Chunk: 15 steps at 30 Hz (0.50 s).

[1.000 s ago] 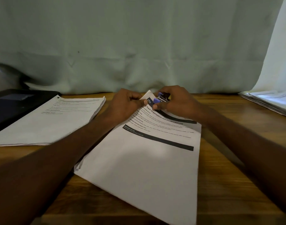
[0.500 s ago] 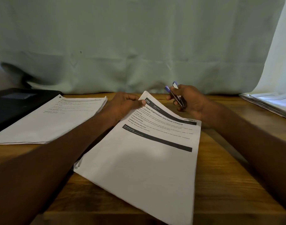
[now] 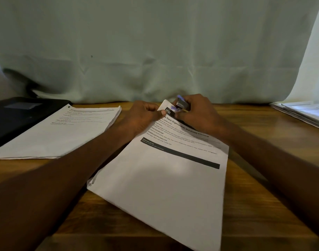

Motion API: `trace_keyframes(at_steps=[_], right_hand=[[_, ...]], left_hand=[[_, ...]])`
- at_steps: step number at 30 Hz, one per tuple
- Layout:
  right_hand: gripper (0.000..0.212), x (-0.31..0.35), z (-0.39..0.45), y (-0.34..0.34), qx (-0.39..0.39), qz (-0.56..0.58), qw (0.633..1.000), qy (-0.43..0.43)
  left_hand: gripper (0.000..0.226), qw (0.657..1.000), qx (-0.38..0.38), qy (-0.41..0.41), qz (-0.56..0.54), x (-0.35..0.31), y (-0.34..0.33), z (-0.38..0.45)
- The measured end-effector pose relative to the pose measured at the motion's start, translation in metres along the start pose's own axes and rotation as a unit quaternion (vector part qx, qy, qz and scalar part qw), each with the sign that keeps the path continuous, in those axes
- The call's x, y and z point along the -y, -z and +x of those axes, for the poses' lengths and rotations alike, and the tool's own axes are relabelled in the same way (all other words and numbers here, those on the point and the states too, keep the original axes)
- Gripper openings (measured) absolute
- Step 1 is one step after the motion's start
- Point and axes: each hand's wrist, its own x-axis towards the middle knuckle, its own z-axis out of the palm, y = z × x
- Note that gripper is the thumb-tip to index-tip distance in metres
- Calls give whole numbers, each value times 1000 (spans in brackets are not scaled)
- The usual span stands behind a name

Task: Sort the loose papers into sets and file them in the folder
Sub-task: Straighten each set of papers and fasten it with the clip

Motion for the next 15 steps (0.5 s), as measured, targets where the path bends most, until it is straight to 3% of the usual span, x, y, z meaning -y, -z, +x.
trace_keyframes(at_steps=[5,11,15], right_hand=[[19,-2,-2,-8,-1,-65,997,35],[17,1,0,-7,-61,1,998,-9],[19,0,-2,-4,-61,32,997,-33]], left_hand=[[7,1000,-4,-18,-7,2,-1,0],[15,998,0,-30,-53,-3,-3,-4],[12,999,7,-9,-40,-4,-4,-4]])
